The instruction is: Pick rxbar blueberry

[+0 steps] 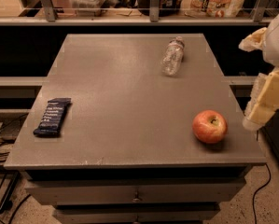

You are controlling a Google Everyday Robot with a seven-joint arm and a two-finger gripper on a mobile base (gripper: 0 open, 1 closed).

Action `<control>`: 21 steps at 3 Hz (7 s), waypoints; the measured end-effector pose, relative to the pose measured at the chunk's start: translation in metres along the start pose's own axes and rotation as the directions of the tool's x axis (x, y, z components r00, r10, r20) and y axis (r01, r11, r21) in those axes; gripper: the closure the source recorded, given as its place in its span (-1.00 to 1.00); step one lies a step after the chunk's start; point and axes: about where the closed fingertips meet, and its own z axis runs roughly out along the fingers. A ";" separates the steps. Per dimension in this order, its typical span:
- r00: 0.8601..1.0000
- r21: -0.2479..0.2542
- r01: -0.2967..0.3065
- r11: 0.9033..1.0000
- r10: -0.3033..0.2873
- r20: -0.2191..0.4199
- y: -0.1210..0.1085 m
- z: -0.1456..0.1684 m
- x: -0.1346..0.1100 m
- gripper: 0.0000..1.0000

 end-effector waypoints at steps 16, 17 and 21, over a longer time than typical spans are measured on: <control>0.661 -0.265 0.311 0.913 -0.007 0.750 0.071 0.230 -0.391 -1.00; 0.689 -0.277 0.301 0.912 -0.008 0.725 0.073 0.244 -0.393 -1.00; 0.752 -0.299 0.211 0.931 0.041 0.657 0.073 0.265 -0.371 0.28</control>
Offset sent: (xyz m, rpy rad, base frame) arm 0.0134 0.1529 0.0047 0.3822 -0.0682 0.3240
